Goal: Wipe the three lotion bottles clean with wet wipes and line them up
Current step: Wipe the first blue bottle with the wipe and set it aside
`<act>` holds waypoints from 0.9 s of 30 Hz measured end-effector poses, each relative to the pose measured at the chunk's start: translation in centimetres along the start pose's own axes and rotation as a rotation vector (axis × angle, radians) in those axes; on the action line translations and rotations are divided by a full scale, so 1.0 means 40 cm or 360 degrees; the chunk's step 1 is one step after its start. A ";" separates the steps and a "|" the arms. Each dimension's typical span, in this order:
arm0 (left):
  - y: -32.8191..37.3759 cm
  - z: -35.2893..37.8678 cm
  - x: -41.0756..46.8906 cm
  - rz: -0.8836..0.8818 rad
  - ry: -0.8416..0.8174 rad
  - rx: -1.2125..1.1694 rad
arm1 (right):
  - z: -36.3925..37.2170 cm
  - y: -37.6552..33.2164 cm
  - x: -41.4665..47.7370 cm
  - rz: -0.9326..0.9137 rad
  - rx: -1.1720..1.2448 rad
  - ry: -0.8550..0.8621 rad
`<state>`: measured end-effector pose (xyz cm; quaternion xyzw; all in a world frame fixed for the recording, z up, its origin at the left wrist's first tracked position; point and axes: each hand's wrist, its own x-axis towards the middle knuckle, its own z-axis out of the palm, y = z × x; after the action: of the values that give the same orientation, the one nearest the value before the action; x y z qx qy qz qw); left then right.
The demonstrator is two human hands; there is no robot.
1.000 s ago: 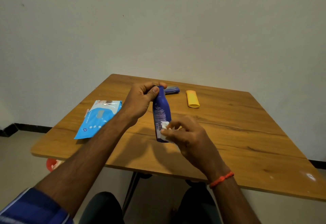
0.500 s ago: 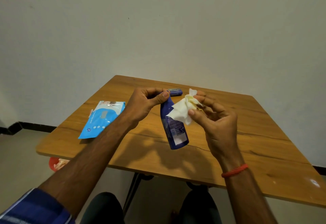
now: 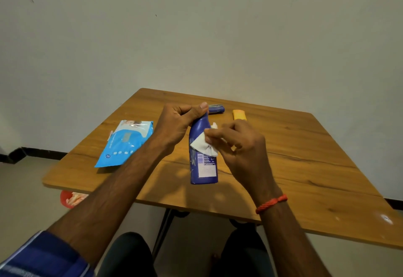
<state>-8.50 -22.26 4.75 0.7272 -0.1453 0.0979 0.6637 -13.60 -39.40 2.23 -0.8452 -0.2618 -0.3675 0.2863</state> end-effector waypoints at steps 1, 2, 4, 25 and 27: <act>-0.005 -0.002 0.000 -0.0015 0.0027 0.0014 | -0.004 0.001 -0.016 -0.0008 0.0052 -0.0033; -0.008 -0.005 0.000 -0.0027 0.0047 0.0034 | -0.008 0.004 -0.034 -0.0008 0.0120 -0.0069; -0.017 -0.010 0.000 -0.0034 0.0070 0.0067 | -0.013 0.011 -0.070 -0.0002 0.0233 -0.0134; -0.020 0.007 0.006 0.0007 0.0269 0.0207 | 0.011 -0.038 0.008 -0.0086 0.0068 -0.0210; -0.032 0.005 0.009 -0.0002 0.0346 0.0268 | 0.013 -0.043 -0.017 -0.0074 0.0092 -0.0286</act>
<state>-7.73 -22.38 3.67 0.7655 -0.0633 0.1877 0.6122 -14.87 -38.00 1.92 -0.8599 -0.3164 -0.2891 0.2773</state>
